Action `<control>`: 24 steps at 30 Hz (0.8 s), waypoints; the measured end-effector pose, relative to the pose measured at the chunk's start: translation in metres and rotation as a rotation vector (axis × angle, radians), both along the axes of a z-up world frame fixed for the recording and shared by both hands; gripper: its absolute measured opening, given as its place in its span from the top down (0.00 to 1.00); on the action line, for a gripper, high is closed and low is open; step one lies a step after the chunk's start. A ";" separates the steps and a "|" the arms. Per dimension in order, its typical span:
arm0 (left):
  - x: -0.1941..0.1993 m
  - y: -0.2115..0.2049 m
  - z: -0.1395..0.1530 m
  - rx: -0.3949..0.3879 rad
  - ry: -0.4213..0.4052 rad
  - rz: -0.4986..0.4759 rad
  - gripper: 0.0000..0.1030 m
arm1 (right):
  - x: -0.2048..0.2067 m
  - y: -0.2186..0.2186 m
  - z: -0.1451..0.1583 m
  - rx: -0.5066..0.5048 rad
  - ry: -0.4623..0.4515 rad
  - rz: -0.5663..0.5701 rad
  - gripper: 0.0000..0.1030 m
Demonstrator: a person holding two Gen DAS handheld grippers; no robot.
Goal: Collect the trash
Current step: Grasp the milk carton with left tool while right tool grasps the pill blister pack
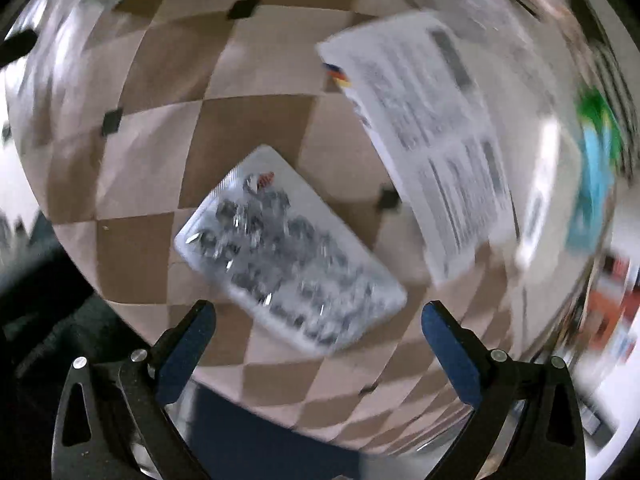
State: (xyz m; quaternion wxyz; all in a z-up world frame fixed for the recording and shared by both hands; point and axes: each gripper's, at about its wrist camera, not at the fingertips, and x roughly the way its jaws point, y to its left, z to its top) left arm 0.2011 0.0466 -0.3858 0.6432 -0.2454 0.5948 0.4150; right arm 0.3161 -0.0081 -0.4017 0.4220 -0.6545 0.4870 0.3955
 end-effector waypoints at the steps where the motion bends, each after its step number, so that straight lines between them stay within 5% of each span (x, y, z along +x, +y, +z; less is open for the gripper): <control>1: -0.001 0.001 0.000 0.003 0.002 0.001 0.07 | 0.000 0.002 -0.002 0.001 0.018 0.024 0.04; 3: 0.002 0.003 0.002 0.016 0.001 -0.027 0.07 | 0.006 0.005 -0.003 -0.009 0.064 0.025 0.07; 5: 0.007 0.000 0.004 0.051 0.024 -0.118 0.07 | 0.015 0.002 -0.001 -0.009 0.125 -0.043 0.21; 10: 0.025 -0.008 0.009 0.165 0.110 -0.490 0.07 | 0.055 -0.009 0.018 0.107 0.137 -0.402 0.40; 14: 0.036 -0.020 0.000 0.182 0.233 -0.824 0.07 | 0.089 -0.024 0.023 0.170 0.169 -0.650 0.39; 16: 0.041 -0.025 -0.008 0.170 0.298 -0.951 0.07 | 0.094 -0.029 0.021 0.166 0.177 -0.697 0.29; 21: 0.056 -0.025 -0.023 0.104 0.363 -1.077 0.07 | 0.099 -0.033 0.019 0.153 0.175 -0.660 0.23; 24: 0.068 -0.025 -0.034 0.086 0.397 -1.114 0.07 | 0.067 -0.022 0.019 0.146 0.150 -0.629 0.23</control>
